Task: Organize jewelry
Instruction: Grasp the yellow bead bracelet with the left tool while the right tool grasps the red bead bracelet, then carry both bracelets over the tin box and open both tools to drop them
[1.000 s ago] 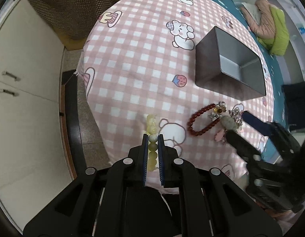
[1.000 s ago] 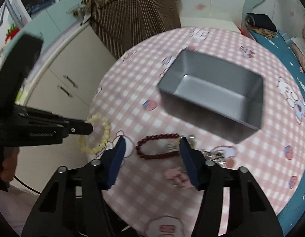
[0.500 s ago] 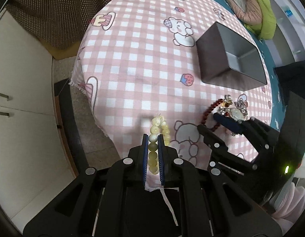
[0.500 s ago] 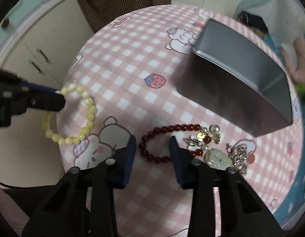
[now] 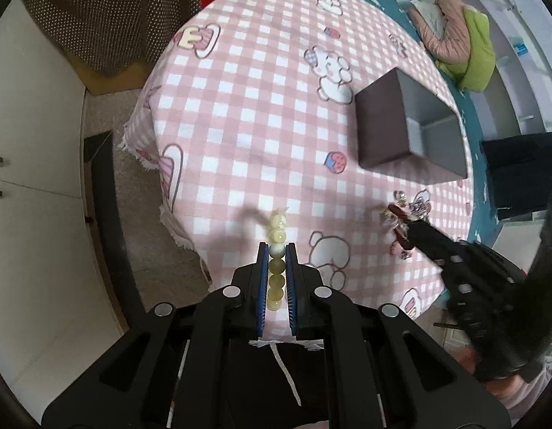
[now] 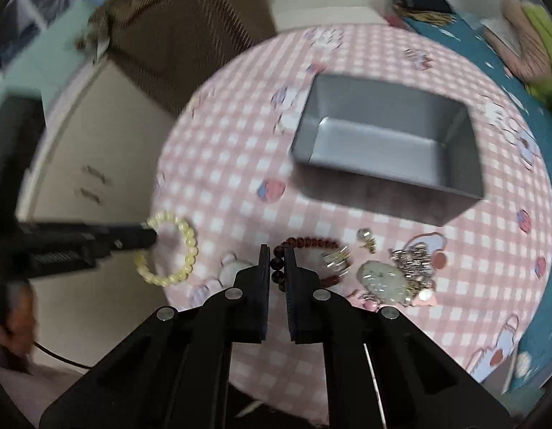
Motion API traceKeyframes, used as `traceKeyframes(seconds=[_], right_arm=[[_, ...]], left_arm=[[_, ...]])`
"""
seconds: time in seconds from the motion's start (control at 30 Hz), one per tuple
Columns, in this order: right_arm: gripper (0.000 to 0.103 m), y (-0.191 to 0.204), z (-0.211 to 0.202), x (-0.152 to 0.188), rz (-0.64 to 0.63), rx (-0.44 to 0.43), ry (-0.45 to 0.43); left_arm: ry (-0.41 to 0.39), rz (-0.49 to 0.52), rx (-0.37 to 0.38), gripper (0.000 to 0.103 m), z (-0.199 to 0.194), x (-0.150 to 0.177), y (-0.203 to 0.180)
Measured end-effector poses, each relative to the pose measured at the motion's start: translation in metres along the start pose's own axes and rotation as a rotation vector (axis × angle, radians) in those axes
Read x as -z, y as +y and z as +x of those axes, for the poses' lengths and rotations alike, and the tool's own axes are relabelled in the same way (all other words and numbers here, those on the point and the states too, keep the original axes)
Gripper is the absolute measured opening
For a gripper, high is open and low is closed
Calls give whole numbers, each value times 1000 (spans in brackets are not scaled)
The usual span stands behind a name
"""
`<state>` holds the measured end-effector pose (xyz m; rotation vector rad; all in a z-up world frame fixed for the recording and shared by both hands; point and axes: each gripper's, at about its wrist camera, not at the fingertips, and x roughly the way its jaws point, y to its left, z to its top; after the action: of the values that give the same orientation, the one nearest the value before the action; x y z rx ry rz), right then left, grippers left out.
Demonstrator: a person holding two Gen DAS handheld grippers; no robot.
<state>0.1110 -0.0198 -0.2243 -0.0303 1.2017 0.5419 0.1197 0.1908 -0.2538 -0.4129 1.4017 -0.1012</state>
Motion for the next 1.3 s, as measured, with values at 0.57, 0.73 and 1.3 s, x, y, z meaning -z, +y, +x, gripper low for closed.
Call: traceKeyframes(seconds=[0.57,0.73,1.3], right_arm=[[7,-35,-97,-6,190,44,-226],[7,-40,-111,-17,169,41,-281],[7,-94,-91,-64,124,-44,-271]], left_arm=[[-112,104,129,9,-48,-22,-51],[-149,136,135,9,-57,-33,-74],[-116,134,135,9,-5,-89,-138]])
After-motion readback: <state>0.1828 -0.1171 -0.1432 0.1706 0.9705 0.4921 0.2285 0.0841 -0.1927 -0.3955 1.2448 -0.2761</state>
